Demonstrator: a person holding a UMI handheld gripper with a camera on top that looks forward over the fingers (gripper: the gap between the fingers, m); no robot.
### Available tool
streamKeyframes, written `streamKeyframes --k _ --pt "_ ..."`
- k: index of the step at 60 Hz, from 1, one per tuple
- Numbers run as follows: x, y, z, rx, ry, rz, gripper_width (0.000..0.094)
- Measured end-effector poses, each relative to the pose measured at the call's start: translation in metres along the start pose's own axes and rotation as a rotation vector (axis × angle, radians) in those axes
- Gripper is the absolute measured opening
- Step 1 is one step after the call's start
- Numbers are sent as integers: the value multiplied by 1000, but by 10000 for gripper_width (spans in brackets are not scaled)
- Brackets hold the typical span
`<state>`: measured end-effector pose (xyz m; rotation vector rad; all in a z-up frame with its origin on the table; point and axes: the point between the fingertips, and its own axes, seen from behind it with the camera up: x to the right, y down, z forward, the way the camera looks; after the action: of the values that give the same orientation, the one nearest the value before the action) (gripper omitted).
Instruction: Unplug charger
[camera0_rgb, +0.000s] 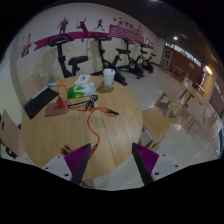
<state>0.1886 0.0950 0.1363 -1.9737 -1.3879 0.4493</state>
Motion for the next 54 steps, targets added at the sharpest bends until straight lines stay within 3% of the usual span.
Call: streamKeyframes --k 15,44,54 --pt "5 -7 -6 38 -36 -15 856" --pt "-108 -38 34 176 -173 -64 858" --pt "-151 -55 51 264 -228 -66 853"
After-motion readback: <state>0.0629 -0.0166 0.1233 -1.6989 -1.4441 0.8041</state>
